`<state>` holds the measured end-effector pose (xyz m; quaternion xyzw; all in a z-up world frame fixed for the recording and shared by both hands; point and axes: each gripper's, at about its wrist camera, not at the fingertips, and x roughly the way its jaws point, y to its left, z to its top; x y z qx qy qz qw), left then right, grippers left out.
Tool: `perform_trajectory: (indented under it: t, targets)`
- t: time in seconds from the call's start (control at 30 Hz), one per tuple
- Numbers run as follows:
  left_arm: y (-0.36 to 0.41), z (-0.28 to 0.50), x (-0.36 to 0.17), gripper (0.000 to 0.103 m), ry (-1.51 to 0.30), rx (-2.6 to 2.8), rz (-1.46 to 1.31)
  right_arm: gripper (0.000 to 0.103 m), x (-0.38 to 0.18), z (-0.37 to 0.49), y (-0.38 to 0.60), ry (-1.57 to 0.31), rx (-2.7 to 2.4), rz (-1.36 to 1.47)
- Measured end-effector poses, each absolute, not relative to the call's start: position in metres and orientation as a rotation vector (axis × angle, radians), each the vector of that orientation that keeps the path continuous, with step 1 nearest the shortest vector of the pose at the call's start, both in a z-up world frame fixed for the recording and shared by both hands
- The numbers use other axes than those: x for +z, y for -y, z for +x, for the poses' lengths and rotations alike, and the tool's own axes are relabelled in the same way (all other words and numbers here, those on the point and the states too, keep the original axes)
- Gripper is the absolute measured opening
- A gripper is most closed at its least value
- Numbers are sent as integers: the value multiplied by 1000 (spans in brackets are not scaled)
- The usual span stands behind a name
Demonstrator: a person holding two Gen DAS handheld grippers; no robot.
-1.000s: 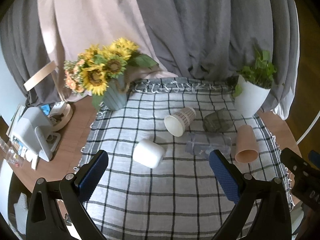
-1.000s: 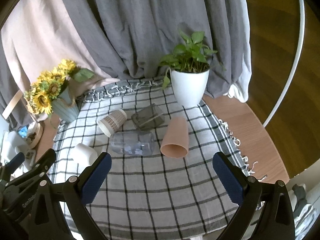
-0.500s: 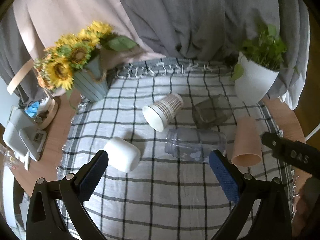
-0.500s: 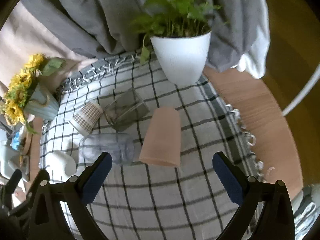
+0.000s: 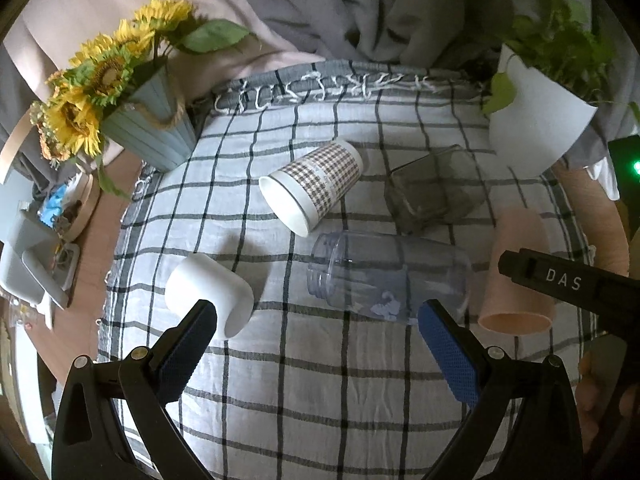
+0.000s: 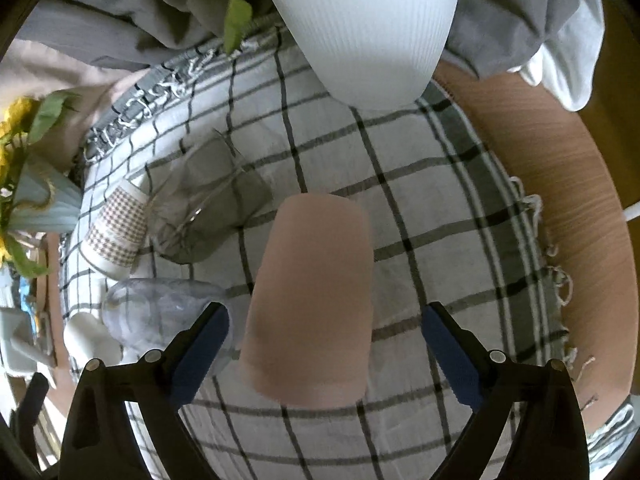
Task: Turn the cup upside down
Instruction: 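Move the right tool to the tan paper cup and close around it, then lift the tan cup with the right tool toward the left tool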
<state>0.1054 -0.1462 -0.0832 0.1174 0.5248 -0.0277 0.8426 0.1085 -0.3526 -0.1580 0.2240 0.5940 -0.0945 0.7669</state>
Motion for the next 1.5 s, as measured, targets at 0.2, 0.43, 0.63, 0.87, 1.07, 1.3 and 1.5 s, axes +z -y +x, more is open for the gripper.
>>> perform_trajectory:
  t: [0.2, 0.43, 0.63, 0.87, 1.07, 1.3, 1.5]
  targets:
    - [146, 117, -91, 103, -1131, -41, 249, 90, -180, 120, 353, -1343, -196, 523]
    - [146, 123, -96, 103, -1137, -26, 263, 83, -198, 127, 355, -1375, -190, 561]
    - [144, 124, -98, 103, -1140, -21, 260, 72, -198, 128, 352, -1359, -171, 562]
    - [141, 119, -94, 103, -1121, -17, 259, 72, -190, 123, 351, -1341, -173, 553]
    - [136, 110, -87, 103, -1108, -26, 242, 71, -168, 109, 352, -1296, -186, 521]
    - [117, 94, -73, 103, -1085, -38, 202, 71, -135, 83, 345, -1232, -195, 495]
    - [92, 81, -68, 103, -1076, -42, 170, 71, -109, 61, 322, -1185, -185, 469]
